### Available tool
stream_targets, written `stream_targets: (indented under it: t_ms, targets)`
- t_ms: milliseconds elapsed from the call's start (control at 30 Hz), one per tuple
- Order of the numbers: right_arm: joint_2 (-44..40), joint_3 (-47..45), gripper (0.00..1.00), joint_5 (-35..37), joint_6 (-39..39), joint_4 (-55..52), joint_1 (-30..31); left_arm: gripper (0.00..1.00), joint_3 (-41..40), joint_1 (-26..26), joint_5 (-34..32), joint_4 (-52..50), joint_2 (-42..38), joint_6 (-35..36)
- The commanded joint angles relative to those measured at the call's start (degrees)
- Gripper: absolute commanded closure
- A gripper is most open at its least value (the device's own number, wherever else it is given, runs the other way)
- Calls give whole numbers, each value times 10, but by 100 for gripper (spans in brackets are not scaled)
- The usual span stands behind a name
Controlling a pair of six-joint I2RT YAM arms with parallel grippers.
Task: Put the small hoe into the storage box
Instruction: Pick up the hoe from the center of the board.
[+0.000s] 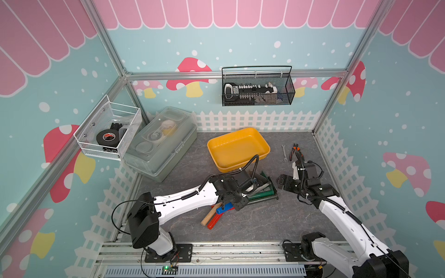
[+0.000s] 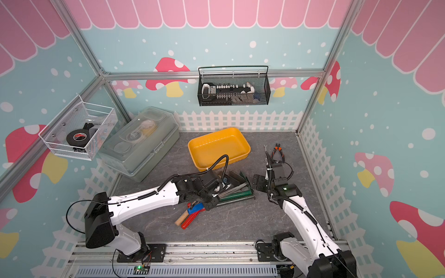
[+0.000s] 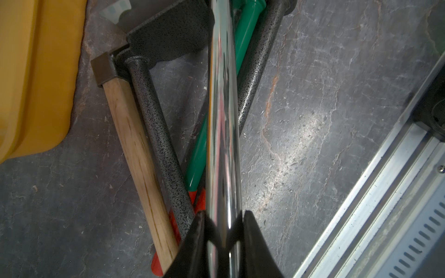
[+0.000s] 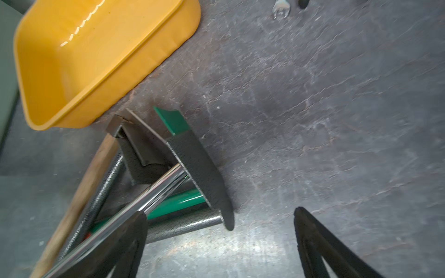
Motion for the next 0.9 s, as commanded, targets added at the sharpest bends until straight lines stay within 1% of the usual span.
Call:
stream_targets:
  t_ms: [0, 67, 200, 333, 533, 667, 867]
  targets:
    - [-32, -20, 9, -63, 92, 11, 5, 100, 22, 7, 1, 30, 5, 11]
    - [-49, -33, 9, -72, 125, 17, 6, 100, 22, 7, 1, 31, 8, 10]
    - [-64, -60, 10, -117, 203, 51, 7, 100, 25, 8, 6, 31, 12, 9]
    - [-69, -96, 12, -147, 279, 110, 13, 100, 25, 9, 6, 30, 14, 9]
    - [-71, -139, 17, -157, 374, 190, 30, 100, 20, 9, 7, 30, 14, 4]
    - [-68, -157, 20, -146, 419, 234, 49, 100, 19, 9, 9, 31, 15, 1]
    - [-30, -171, 21, -140, 477, 307, 82, 100, 18, 9, 11, 30, 17, 0]
